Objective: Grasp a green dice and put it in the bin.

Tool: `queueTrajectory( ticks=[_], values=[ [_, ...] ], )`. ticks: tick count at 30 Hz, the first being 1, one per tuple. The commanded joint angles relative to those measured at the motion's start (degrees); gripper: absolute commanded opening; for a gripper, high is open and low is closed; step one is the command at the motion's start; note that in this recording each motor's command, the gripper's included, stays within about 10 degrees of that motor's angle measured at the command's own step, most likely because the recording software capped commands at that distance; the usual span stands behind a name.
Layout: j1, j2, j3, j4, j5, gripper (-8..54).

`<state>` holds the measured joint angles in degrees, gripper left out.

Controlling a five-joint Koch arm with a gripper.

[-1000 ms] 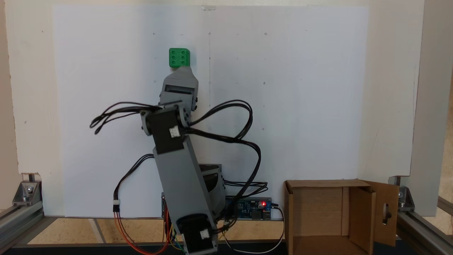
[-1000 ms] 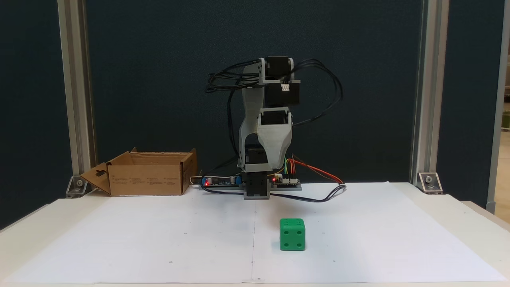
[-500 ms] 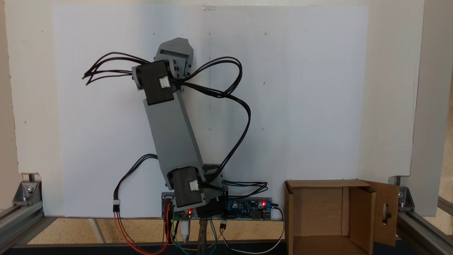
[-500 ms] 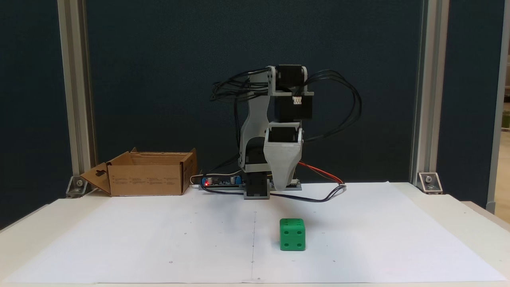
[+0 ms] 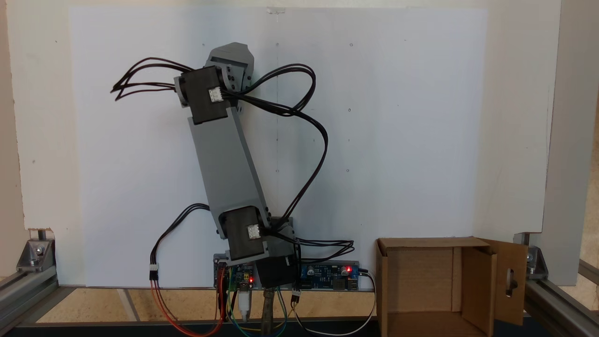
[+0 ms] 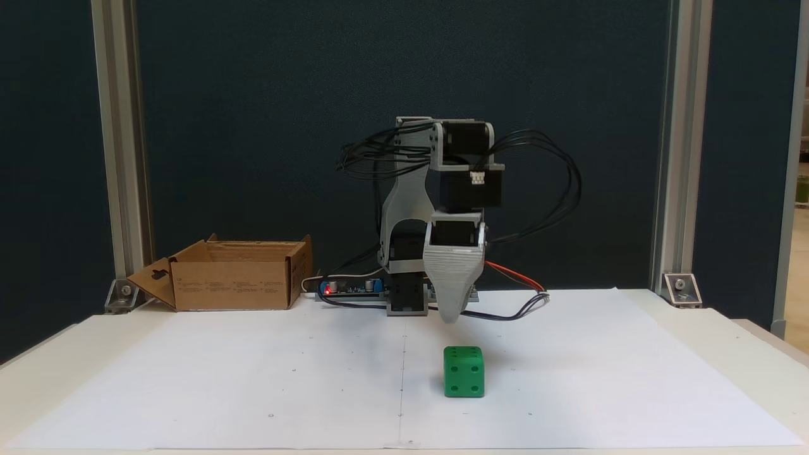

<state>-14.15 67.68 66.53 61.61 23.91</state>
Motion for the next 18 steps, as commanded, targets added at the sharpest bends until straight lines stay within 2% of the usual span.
queueTrajectory(
  ticks=[1,18],
  values=[
    [-0.18,0.09,-3.96,-2.02,3.25,45.4],
    [0.00,-2.90,-3.43,-3.16,3.25,44.6]
  ],
)
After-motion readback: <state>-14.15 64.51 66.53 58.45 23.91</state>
